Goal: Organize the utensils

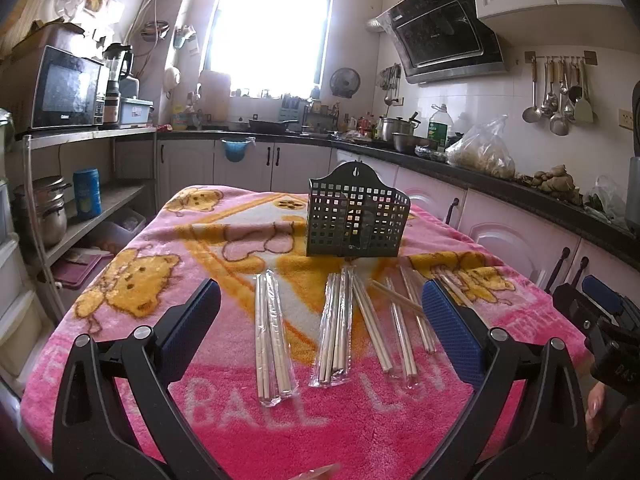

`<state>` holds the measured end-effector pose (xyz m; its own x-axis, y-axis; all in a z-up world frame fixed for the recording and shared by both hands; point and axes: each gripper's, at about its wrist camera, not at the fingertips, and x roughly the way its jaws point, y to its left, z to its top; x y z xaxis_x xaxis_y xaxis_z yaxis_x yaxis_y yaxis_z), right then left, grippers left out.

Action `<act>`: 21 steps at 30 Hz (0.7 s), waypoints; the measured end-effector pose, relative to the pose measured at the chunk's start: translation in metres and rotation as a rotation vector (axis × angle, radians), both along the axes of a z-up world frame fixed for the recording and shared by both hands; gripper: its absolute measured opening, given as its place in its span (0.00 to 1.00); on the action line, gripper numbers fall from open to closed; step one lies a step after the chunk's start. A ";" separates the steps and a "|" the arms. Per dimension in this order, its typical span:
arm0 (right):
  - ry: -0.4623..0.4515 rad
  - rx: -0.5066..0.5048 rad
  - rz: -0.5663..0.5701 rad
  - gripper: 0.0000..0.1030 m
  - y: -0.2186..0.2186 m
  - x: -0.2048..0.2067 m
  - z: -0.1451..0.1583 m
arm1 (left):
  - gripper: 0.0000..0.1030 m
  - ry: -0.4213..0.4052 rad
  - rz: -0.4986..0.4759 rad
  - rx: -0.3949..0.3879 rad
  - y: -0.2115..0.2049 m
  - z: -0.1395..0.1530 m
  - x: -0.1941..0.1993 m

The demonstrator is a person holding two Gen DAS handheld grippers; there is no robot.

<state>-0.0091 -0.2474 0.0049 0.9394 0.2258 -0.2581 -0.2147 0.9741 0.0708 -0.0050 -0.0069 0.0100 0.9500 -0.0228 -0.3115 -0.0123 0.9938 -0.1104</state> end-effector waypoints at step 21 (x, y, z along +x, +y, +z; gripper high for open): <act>0.033 -0.022 0.048 0.94 0.014 0.011 -0.002 | 0.90 0.050 0.037 -0.012 0.016 -0.011 0.011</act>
